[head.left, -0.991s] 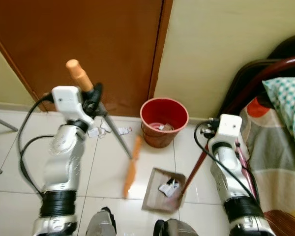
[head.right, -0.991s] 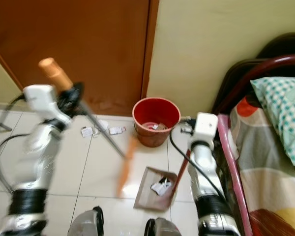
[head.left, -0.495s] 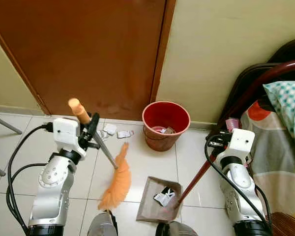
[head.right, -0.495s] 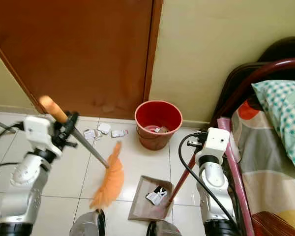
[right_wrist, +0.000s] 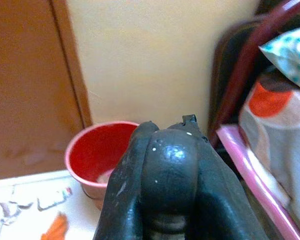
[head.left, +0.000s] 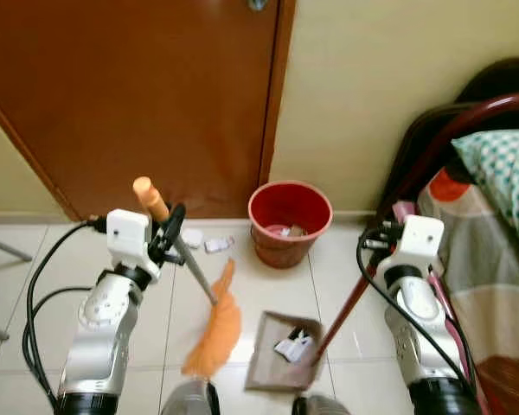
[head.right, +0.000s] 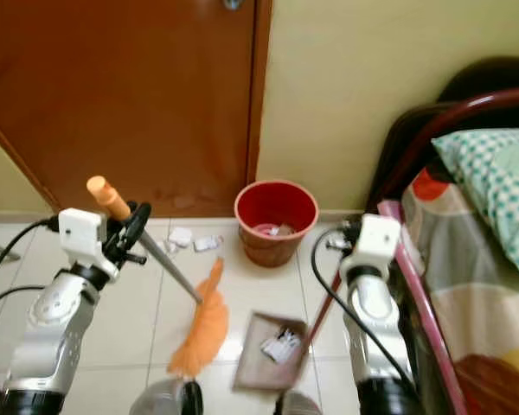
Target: Sweep floor
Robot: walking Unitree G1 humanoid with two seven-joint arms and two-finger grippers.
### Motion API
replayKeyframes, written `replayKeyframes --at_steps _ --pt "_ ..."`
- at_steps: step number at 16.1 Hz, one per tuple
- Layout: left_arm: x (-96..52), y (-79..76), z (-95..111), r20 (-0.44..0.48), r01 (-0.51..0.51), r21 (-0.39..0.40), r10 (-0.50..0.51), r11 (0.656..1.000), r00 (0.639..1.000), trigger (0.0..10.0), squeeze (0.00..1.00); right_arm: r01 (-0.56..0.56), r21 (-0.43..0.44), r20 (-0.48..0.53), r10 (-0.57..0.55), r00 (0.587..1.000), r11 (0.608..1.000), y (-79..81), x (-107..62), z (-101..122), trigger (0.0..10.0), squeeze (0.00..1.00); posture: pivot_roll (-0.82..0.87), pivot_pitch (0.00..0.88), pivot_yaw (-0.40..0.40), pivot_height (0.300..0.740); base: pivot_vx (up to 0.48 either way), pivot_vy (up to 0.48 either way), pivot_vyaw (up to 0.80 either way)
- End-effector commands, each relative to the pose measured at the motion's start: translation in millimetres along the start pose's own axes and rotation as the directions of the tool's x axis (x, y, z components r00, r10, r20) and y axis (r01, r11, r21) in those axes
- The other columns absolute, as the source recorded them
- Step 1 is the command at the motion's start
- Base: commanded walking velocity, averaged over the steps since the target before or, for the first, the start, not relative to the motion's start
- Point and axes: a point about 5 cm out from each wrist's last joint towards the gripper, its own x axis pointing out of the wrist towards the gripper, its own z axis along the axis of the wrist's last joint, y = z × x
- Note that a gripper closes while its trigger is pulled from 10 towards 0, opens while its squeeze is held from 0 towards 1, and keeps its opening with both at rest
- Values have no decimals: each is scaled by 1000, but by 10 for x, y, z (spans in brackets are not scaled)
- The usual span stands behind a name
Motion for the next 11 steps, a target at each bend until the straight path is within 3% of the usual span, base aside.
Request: replayKeyframes --at_steps 1,6,11 --pt "-22 13 -18 -9 3 17 -3 1000 1000 10000 0 1 13 25 -1 1000 1000 0 27 59 10000 0 23 60 -40 740 277 337 0" --pt "-11 -43 -34 -8 15 10 -15 1000 1000 10000 0 -4 13 20 4 1000 1000 22 38 41 10000 0 29 60 -38 740 276 324 0" --pt "-66 -100 -108 -36 27 -13 -28 1000 999 10000 0 30 15 2 -30 1000 999 -62 13 -25 10000 0 27 62 -27 740 0 0 0"
